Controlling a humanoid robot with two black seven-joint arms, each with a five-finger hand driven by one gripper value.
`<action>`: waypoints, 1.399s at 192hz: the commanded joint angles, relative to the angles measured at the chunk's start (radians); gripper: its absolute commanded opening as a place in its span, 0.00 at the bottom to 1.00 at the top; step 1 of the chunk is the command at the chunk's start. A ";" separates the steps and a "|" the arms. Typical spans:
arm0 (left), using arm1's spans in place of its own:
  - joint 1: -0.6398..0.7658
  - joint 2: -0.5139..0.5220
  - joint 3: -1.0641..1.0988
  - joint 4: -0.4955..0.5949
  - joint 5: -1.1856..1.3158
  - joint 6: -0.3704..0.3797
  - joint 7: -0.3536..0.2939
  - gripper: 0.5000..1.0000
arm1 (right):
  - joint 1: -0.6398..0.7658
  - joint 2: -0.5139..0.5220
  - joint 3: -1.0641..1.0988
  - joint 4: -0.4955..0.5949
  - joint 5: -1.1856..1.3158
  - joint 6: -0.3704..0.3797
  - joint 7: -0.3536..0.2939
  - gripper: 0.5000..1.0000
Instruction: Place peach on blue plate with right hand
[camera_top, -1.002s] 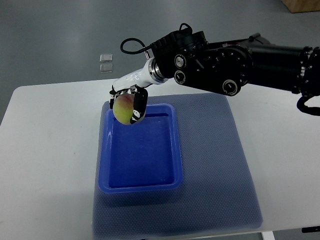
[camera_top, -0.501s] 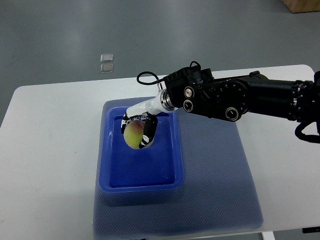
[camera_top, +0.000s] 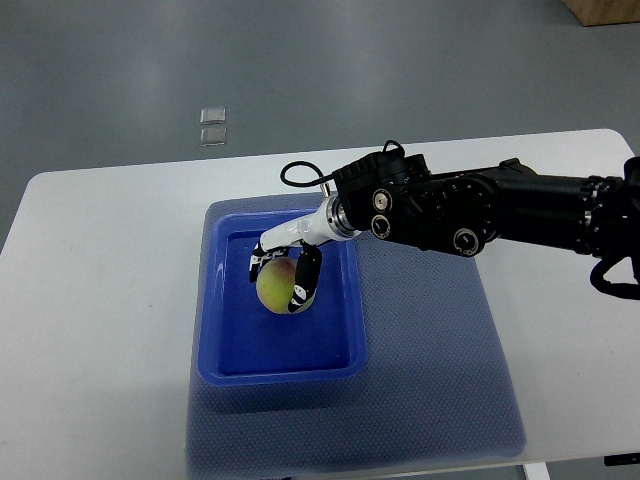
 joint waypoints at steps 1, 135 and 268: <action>0.000 0.000 0.000 0.001 0.000 0.000 0.000 1.00 | -0.002 0.000 0.000 0.000 0.000 0.002 0.000 0.84; 0.000 0.000 0.000 -0.001 0.000 0.000 0.000 1.00 | 0.110 0.000 0.325 -0.008 0.096 0.027 0.001 0.86; -0.001 0.000 0.002 -0.002 0.002 0.000 0.000 1.00 | -0.611 -0.120 1.324 -0.101 0.793 -0.228 0.153 0.86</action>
